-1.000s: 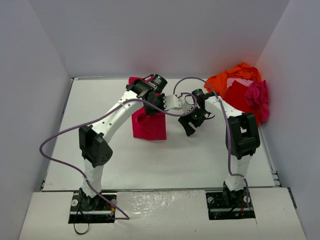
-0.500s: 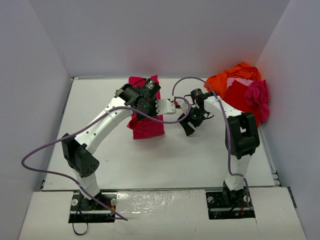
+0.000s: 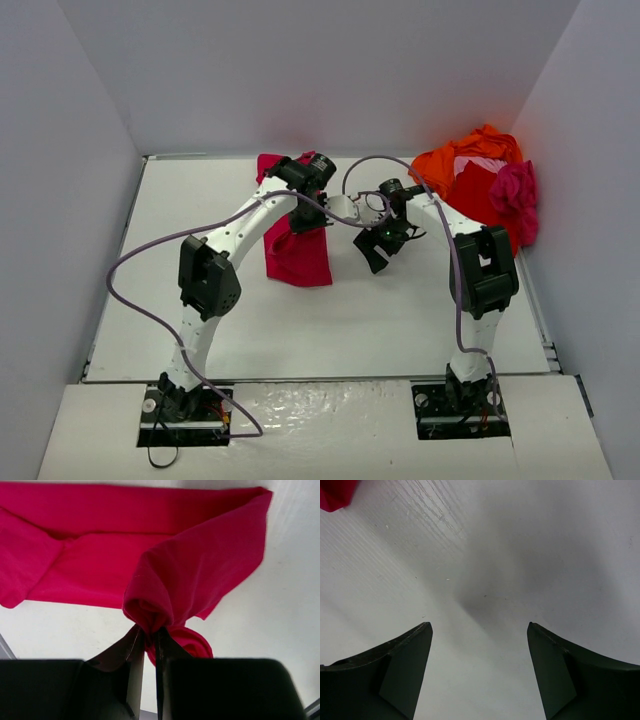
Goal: Fold and stack the t-shirts
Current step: Fold the folded rectangular tshirt in 1/3 of the way
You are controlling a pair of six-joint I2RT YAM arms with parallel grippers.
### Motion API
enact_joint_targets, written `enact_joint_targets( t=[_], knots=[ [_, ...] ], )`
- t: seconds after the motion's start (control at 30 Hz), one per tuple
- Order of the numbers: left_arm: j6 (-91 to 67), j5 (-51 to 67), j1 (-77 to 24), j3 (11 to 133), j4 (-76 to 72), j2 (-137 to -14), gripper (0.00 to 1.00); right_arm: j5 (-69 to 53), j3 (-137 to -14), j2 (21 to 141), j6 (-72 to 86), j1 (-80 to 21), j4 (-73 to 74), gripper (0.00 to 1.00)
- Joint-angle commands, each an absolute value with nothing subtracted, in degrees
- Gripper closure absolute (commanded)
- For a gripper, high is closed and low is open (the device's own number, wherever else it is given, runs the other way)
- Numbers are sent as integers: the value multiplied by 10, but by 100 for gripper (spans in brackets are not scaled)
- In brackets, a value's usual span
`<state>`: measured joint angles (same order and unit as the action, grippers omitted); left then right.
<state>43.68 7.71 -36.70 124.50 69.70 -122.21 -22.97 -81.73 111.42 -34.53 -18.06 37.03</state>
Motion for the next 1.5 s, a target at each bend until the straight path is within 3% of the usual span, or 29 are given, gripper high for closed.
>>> enact_joint_targets(
  t=[0.0, 0.17, 0.47, 0.83, 1.47],
  knots=[
    [462, 71, -346, 1345, 726, -1227, 100, -217, -821, 1100, -346, -182, 376, 26],
    [458, 54, -353, 1364, 743, -1204, 100, -214, -815, 1097, -343, -181, 375, 26],
    [440, -20, -399, 1217, 748, -1042, 100, -205, -818, 1103, -340, -184, 371, 26],
    [405, -24, -432, 1099, 762, -993, 100, -207, -809, 1092, -332, -195, 367, 26],
    [508, 18, -384, 1314, 787, -1193, 100, -196, -803, 1108, -338, -192, 360, 26]
  ],
)
